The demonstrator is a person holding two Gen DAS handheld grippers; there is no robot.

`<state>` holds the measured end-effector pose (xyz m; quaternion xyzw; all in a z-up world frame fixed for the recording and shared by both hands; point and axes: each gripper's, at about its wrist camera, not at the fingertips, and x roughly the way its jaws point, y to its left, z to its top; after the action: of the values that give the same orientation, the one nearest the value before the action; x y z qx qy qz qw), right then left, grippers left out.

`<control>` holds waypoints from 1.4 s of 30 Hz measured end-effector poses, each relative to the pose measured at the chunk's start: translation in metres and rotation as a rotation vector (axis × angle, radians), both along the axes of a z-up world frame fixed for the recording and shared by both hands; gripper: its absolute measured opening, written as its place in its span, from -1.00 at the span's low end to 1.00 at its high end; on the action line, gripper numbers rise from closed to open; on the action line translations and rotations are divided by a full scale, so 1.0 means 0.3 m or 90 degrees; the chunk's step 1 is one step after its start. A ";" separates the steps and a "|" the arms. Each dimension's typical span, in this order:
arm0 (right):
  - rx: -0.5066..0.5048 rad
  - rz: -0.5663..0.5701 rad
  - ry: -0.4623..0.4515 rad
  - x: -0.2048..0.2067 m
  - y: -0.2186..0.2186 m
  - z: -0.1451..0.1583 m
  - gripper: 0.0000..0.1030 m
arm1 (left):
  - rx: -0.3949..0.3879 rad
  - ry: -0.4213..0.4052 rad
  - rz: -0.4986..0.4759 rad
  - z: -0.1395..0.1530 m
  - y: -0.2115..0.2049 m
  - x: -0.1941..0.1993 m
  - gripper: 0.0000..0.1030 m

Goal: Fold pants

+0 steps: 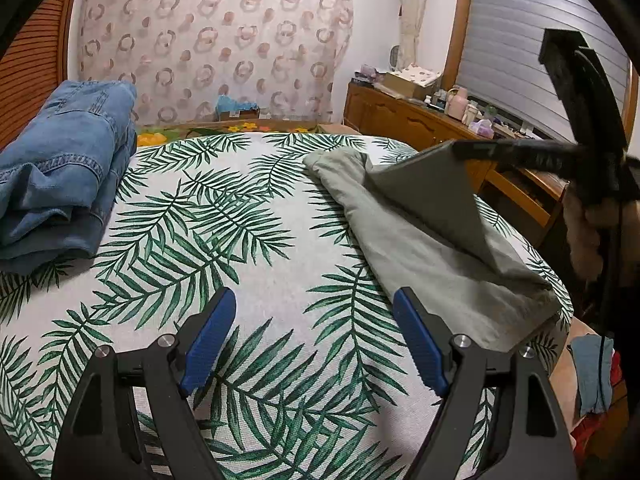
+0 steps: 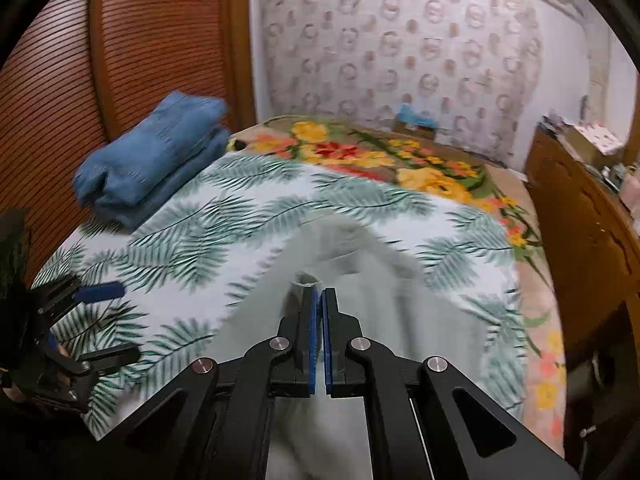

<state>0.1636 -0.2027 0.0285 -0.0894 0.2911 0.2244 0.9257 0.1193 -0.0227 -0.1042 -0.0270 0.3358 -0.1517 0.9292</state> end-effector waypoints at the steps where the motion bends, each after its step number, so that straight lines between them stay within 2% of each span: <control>1: 0.000 -0.008 -0.003 0.006 -0.019 0.008 -0.96 | 0.000 0.000 0.000 -0.001 0.000 0.001 0.58; 8: -0.031 -0.063 -0.012 0.072 -0.096 0.024 -0.96 | 0.002 0.000 -0.001 -0.002 -0.002 -0.001 0.58; 18: -0.051 -0.128 0.011 0.175 -0.144 -0.034 -0.96 | 0.003 0.001 0.000 -0.002 -0.002 -0.001 0.58; 26: -0.040 -0.162 0.035 0.213 -0.182 -0.043 -0.95 | 0.003 0.001 -0.001 -0.002 -0.004 -0.002 0.58; 30: -0.035 -0.171 0.031 0.192 -0.194 -0.041 -0.87 | 0.007 -0.006 0.005 -0.005 -0.001 -0.006 0.58; 33: 0.007 -0.148 0.040 0.148 -0.199 -0.047 -0.77 | 0.009 -0.006 0.004 -0.008 -0.001 -0.006 0.58; 37: 0.010 -0.107 0.034 0.040 -0.164 -0.081 -0.63 | 0.008 -0.005 0.004 -0.009 -0.002 -0.006 0.58; 42: 0.009 -0.043 0.048 -0.078 -0.093 -0.140 -0.60 | 0.011 -0.002 0.006 -0.010 -0.003 -0.006 0.58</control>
<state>0.1403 -0.2306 -0.0134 -0.0645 0.3268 0.1985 0.9218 0.1177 -0.0236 -0.1073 -0.0203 0.3353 -0.1445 0.9308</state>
